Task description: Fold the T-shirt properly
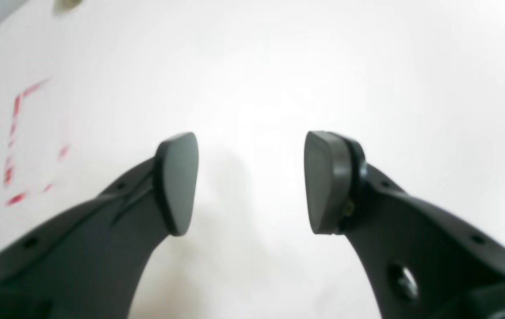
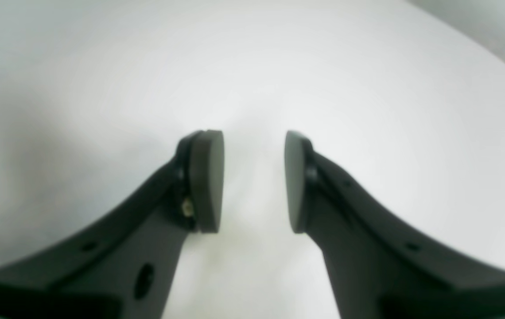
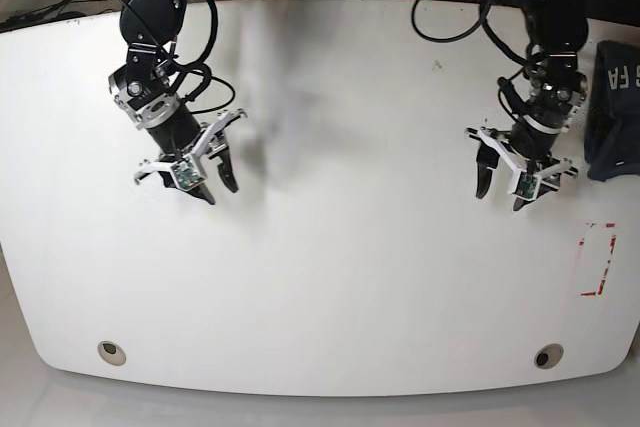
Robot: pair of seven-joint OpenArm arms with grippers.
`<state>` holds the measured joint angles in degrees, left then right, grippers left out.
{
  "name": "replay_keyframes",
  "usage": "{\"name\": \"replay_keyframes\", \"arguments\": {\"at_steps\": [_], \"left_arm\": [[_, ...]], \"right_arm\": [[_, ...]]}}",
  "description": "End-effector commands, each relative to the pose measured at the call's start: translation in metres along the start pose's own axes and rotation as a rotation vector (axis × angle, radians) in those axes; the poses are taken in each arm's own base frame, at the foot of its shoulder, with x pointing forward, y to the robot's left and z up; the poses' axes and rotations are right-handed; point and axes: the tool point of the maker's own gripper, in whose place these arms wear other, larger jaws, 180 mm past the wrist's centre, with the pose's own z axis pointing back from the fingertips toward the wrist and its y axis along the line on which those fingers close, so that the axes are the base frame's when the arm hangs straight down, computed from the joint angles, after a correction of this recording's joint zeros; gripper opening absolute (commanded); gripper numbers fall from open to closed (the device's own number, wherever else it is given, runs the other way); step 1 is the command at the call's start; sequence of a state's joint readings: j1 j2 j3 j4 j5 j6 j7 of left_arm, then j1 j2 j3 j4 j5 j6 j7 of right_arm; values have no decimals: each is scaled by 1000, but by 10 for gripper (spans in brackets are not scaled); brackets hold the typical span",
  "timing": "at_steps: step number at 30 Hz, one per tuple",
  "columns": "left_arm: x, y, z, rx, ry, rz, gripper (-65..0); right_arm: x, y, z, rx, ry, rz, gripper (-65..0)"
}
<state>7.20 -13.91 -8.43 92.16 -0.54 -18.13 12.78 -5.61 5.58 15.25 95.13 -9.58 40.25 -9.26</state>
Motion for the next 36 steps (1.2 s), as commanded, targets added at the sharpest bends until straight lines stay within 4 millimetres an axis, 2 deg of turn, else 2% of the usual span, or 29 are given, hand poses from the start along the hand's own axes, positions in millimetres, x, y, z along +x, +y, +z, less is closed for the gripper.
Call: {"name": "replay_keyframes", "arguments": {"at_steps": [1,5,11,14,17,19,23,26,30,36], "left_arm": [[11,-4,4,46,-80,20,-299],[2,-37,16,51,-133,91,-299],[-22,-65,47,69,-115,159,-299],[-40,-85,74,47,-72,184,-299],[-58,-99,106,27,-8,199,-299],[-63,-104,120,19,17,202,-299],[-84,-120,167,-12,123,212,-299],[-95,-130,199,-35,198,216,-299],[-119,-144,246,-60,331,233,-299],[-146,-162,301,-87,495,266,-299]], "right_arm": [[8,-20,3,-59,-84,-28,-438],[-15,-41,20,-161,-86,-87,-439],[-43,-36,47,-196,-74,-122,-441],[-60,-22,65,-187,-62,-175,-441],[-80,-9,89,-179,-41,-267,-441],[-88,-6,101,-176,-29,-297,-441],[-114,13,133,-166,32,-387,-441],[-121,25,154,-158,61,-426,-441],[-135,54,196,-135,149,-472,-441],[-147,90,256,-110,277,-546,-441]]}}
